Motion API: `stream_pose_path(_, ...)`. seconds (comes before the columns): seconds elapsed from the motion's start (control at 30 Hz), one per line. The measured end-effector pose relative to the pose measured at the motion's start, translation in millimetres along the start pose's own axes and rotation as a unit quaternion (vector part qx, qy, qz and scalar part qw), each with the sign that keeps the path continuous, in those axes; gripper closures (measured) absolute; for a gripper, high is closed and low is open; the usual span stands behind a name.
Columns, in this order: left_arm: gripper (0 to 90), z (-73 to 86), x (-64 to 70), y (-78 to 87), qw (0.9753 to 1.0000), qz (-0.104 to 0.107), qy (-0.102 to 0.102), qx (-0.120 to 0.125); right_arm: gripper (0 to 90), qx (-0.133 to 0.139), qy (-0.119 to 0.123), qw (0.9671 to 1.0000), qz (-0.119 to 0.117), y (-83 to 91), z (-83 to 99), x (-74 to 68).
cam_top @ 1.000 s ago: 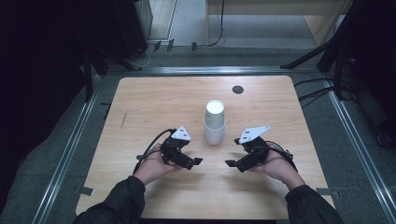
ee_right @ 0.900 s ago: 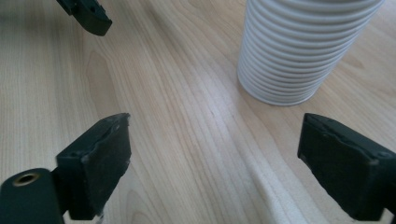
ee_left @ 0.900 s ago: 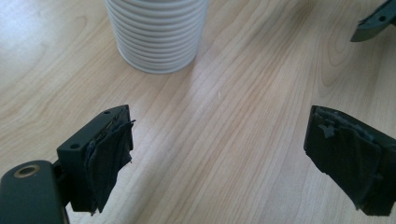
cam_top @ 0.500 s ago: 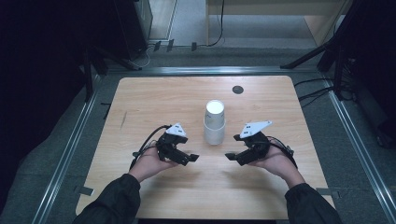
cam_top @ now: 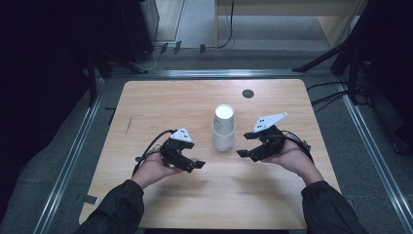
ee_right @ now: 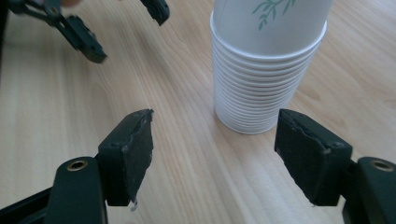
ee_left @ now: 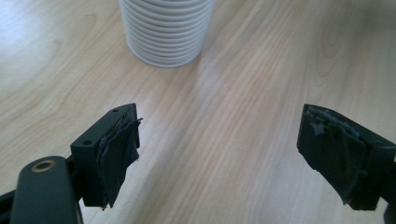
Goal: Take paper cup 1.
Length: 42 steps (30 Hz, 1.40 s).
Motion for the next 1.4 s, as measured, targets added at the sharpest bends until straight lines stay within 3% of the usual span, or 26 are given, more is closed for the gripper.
stream_pose_path(0.47, 13.6, 1.6, -2.4, 2.2, 1.0000, -0.007, -0.002, 0.001, 28.3, -0.016, -0.014, 0.9997, -0.015, 7.0, -24.6, 11.8)
stream_pose_path(0.6, 13.6, 2.0, -2.7, 2.3, 1.0000, -0.005, -0.002, -0.001, 29.2, -0.019, -0.003, 0.9996, -0.019, 10.4, -33.6, 15.1)
stream_pose_path(0.87, 13.6, 2.6, -2.5, 1.7, 1.0000, -0.004, -0.005, -0.005, 27.1, -0.061, 0.013, 0.9980, -0.011, 14.3, -52.8, 27.1)
stream_pose_path(1.17, 13.6, 3.9, -2.0, 1.4, 0.9999, -0.005, -0.009, -0.009, 25.2, -0.090, 0.025, 0.9955, -0.013, 15.2, -75.8, 31.2)
stream_pose_path(1.4, 13.6, 4.5, -2.6, 1.4, 0.9998, -0.011, -0.014, -0.009, 24.8, -0.124, 0.029, 0.9917, -0.014, 8.5, -89.5, 30.6)
Point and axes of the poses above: each handheld gripper's, and its own axes: y roughly backward along the jaws, z roughly out of its underside, x roughly to its right, the point moved 7 cm from there along -y, roughly forward along the jaws, and after that the axes turned 8 degrees about -x, right-handed, at the moved point
